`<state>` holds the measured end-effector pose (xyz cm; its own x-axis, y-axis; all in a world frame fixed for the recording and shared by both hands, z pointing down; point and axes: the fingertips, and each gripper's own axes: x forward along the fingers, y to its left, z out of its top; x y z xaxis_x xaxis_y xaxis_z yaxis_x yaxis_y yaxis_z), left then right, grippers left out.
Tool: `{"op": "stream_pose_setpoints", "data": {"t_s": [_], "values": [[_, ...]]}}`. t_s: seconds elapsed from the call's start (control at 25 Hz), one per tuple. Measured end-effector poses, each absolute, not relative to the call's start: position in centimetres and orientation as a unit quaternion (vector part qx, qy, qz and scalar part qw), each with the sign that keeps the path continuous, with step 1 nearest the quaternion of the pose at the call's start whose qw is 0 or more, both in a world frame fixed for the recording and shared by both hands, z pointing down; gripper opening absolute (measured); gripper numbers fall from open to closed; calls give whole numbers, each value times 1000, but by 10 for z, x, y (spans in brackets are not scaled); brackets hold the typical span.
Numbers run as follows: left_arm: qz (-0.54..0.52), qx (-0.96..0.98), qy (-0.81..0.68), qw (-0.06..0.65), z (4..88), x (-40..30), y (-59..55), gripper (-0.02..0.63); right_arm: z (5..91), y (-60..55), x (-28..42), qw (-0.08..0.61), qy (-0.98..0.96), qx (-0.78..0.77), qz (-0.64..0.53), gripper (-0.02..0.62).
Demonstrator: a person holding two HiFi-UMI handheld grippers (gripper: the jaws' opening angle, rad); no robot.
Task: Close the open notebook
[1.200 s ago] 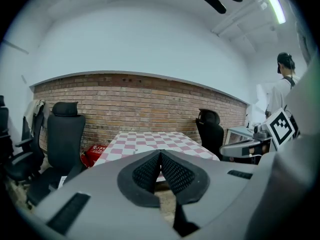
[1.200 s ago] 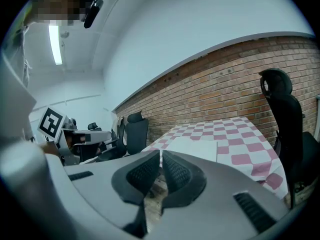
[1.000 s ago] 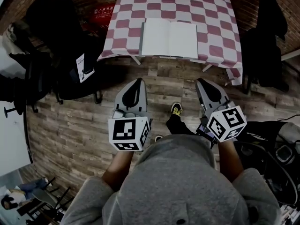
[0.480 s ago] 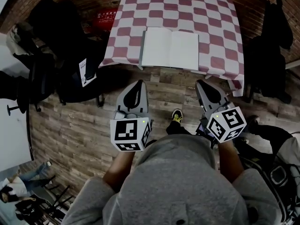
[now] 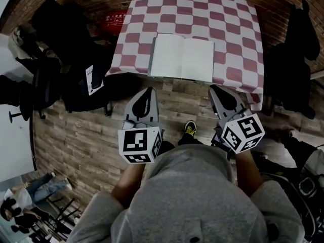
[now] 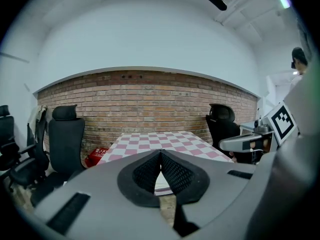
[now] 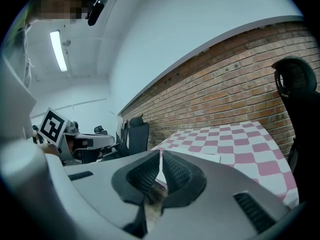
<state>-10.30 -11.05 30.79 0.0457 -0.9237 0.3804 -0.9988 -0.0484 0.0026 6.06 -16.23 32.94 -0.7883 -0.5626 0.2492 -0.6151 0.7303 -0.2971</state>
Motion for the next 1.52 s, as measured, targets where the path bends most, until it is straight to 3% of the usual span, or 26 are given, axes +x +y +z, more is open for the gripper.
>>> {"op": "stream_pose_setpoints", "data": {"t_s": [1.2, 1.36, 1.52], "values": [[145, 694, -687, 160, 339, -125, -142, 14, 346, -197, 56, 71, -923, 313, 213, 35], [148, 693, -681, 184, 355, -130, -148, 69, 353, -200, 48, 76, -922, 309, 222, 35], [148, 689, -681, 199, 369, -137, -151, 82, 363, -201, 42, 89, -922, 304, 225, 35]]}}
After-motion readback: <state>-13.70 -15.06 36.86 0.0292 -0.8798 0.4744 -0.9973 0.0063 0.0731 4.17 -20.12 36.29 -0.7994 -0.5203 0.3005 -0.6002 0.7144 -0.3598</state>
